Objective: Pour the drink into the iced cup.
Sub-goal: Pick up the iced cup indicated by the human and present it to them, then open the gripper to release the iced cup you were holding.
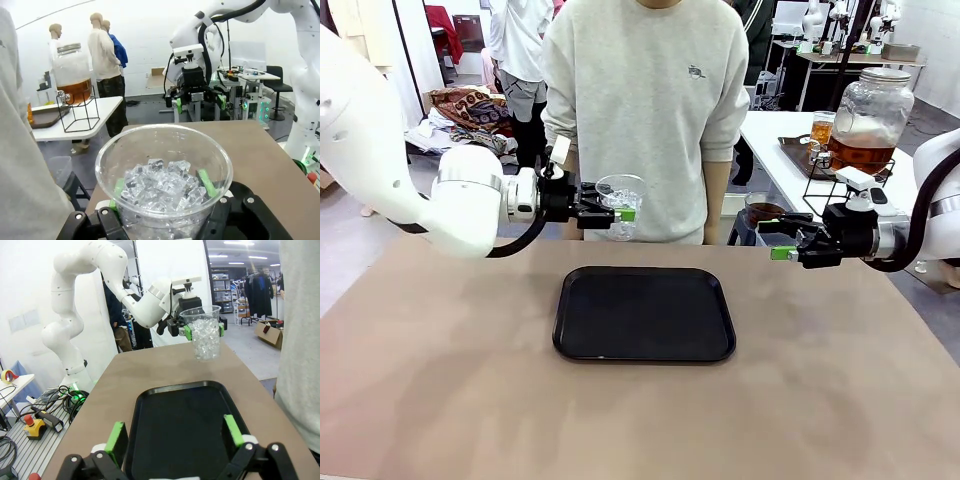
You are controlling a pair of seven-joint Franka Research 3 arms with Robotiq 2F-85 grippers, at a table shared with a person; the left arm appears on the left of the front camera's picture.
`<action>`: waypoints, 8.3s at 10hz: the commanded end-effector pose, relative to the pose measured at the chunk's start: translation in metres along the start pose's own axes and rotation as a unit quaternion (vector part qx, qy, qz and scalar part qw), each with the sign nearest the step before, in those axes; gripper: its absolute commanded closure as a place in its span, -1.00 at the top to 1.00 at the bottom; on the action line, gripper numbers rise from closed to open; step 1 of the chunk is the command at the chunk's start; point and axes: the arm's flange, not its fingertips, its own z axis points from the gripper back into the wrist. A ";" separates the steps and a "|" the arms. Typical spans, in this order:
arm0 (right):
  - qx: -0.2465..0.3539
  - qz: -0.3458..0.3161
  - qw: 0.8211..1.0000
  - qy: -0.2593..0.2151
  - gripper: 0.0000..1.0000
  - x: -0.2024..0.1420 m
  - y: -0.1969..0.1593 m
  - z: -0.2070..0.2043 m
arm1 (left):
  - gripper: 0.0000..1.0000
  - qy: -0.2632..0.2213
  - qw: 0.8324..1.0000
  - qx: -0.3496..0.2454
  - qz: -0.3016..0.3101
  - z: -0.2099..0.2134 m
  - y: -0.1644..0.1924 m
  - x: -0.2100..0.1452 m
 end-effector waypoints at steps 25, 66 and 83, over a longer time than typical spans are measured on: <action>0.001 0.002 1.000 0.001 1.00 0.003 -0.001 -0.001 | 0.38 0.002 1.000 0.000 0.002 0.000 -0.002 -0.010; 0.001 0.002 1.000 0.001 1.00 0.003 -0.001 -0.001 | 1.00 -0.014 1.000 -0.003 0.006 0.147 -0.085 -0.059; 0.001 0.002 1.000 0.001 1.00 0.003 -0.001 -0.001 | 1.00 -0.014 1.000 -0.003 0.006 0.147 -0.085 -0.059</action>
